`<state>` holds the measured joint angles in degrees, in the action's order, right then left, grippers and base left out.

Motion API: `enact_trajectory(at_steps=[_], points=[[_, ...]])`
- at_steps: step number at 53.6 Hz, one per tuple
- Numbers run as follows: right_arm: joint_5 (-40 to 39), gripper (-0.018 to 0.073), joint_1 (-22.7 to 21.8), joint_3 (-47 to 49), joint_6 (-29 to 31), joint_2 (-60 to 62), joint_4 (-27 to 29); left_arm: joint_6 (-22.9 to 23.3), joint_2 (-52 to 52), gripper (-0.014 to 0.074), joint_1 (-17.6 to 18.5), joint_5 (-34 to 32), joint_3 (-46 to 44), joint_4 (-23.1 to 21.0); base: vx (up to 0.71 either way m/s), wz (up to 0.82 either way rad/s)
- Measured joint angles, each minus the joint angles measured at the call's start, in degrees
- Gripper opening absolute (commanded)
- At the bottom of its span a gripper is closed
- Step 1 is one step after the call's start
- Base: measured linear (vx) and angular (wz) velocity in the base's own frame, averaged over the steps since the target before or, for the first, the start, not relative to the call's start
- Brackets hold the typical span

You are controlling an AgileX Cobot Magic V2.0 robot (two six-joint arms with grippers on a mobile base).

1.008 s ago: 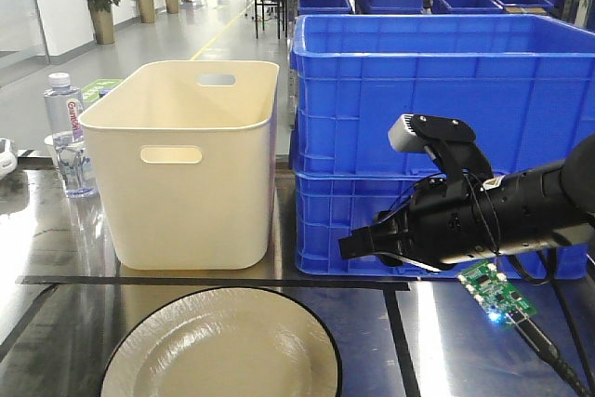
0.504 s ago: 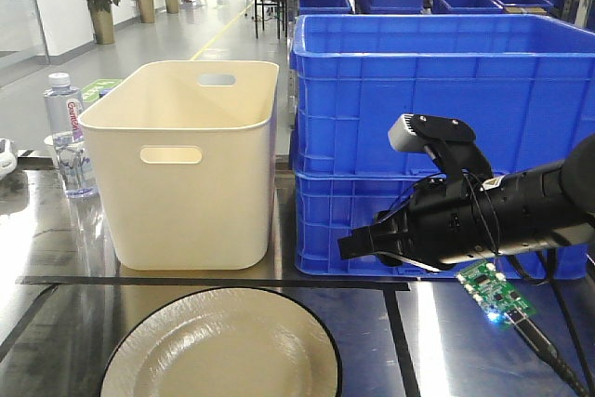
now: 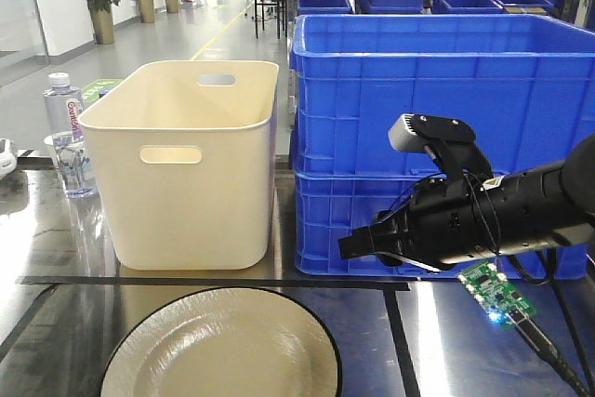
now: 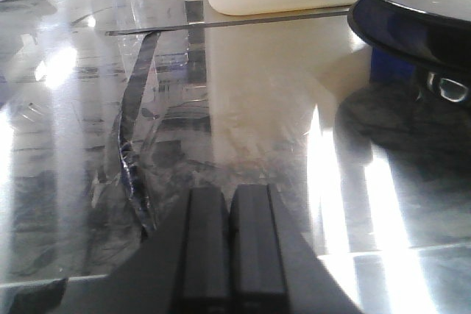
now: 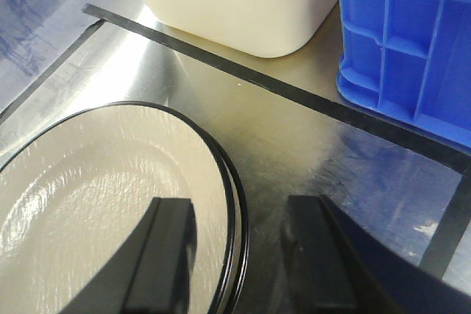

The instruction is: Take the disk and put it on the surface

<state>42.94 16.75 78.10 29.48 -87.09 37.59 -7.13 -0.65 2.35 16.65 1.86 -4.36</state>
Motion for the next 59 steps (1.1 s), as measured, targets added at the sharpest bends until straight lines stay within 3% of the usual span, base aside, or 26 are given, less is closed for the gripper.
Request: enact_trajectory(at_steps=[8,13,27,47,52,59], points=[[0.0,0.0298,0.0,0.0,0.0,0.0,-0.5,0.0,0.0,-0.0004,0.0,0.0,0.0,0.0,0.0,0.0],[0.2,0.0216,0.0,0.0,-0.5,0.2,-1.2,0.0,0.0,-0.0004,0.0,0.0,0.0,0.0,0.0,0.0],[-0.9,-0.0016,0.0,-3.2,-9.3,9.5,-10.9,0.0,0.0,-0.0004,0.0,0.0,0.0,0.0,0.0,0.0],[-24.3,-0.0009,-0.6,-35.3,-24.8,39.9,-32.1,0.0,0.0,-0.0004,0.0,0.0,0.0,0.0,0.0,0.0],[-28.0,-0.0008,-3.4,-44.3,-28.9,48.3,-37.6,0.0,0.0,-0.0004,0.0,0.0,0.0,0.0,0.0,0.0],[-29.3,-0.0008,-9.0,-55.4,-30.8,59.7,-40.8,0.0,0.0,-0.0004,0.0,0.0,0.0,0.0,0.0,0.0]])
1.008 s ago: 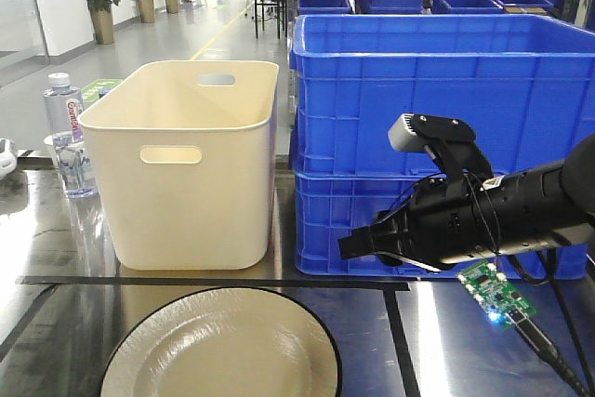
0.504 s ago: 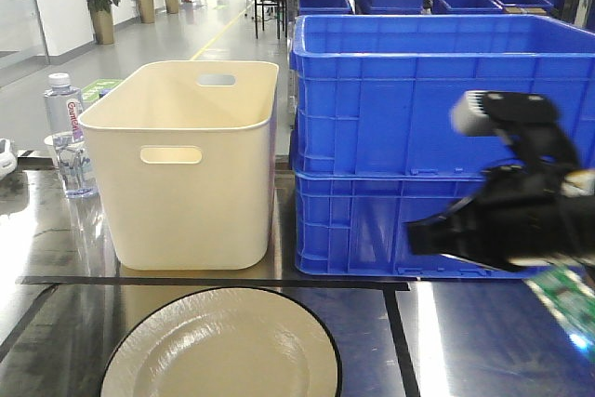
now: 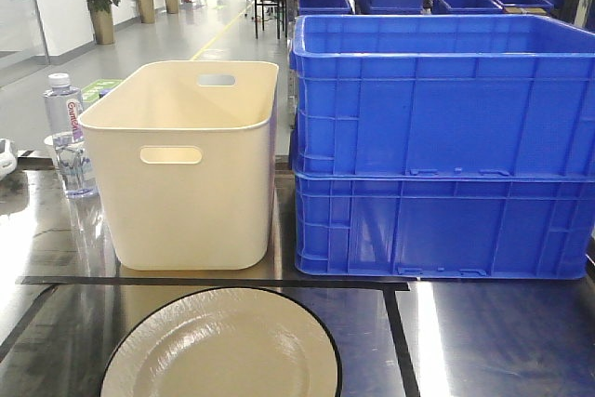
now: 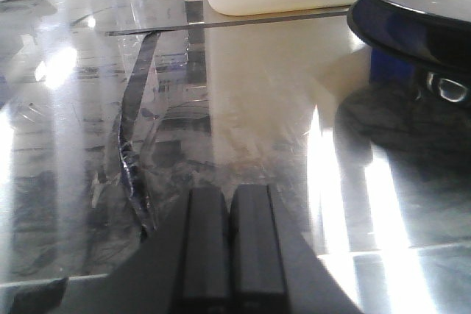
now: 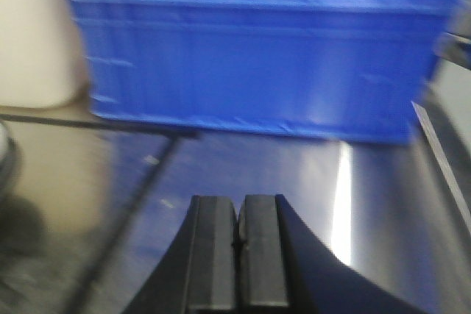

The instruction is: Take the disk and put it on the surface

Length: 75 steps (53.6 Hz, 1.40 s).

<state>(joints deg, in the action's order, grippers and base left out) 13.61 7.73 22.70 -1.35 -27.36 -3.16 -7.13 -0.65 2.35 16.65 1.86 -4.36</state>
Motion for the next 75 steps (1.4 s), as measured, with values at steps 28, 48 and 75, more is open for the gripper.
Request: enact_trajectory(at_steps=[28,48,75], points=[[0.3,-0.0008,-5.4,-24.5,-1.3,27.9,-2.2,0.0,0.0,-0.0004,0.0,0.0,0.0,0.1,0.0,0.0],[-0.2,-0.0008,-5.0,-24.5,-1.3,27.9,-2.2,0.0,0.0,-0.0004,0.0,0.0,0.0,0.1,0.0,0.0],[-0.2,-0.0008,-5.0,-24.5,-1.3,27.9,-2.2,0.0,0.0,-0.0004,0.0,0.0,0.0,0.1,0.0,0.0]])
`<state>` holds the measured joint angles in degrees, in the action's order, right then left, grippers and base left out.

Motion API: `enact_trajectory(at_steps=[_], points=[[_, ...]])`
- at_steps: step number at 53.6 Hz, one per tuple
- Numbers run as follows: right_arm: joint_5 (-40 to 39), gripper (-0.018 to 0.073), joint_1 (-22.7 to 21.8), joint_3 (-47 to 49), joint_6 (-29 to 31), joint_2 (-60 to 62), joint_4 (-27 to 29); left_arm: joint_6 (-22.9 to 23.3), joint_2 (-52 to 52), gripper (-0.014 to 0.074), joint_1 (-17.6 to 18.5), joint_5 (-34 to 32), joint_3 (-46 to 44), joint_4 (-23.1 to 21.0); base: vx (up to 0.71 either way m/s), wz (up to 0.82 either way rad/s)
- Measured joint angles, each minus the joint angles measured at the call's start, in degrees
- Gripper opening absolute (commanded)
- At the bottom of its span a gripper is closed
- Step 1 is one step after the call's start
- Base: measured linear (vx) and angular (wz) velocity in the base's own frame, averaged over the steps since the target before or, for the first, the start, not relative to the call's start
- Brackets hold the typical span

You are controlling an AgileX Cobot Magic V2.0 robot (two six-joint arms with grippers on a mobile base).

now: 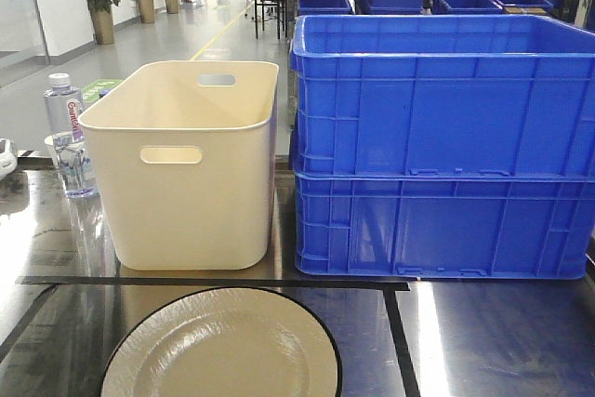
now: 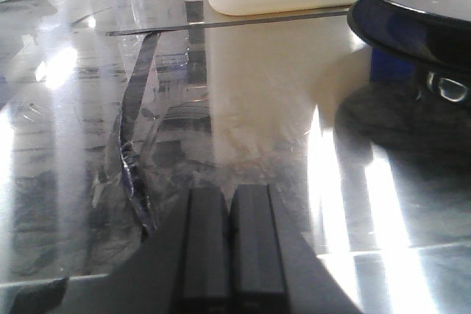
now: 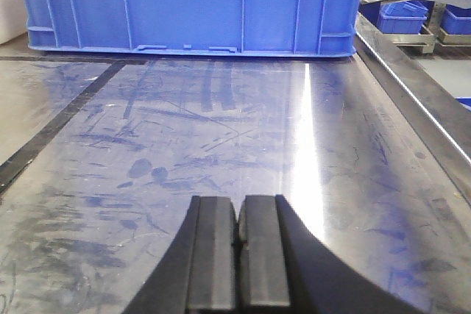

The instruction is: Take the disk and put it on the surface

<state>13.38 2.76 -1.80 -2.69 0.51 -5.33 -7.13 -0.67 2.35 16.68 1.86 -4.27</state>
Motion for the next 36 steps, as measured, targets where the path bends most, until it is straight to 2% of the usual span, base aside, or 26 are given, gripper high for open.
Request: enact_trajectory(at_steps=[36], points=[[0.1,-0.0008,0.0,0.0,0.0,0.0,0.0,0.0,0.0,-0.0004,0.0,0.0,0.0,0.0,0.0,0.0]])
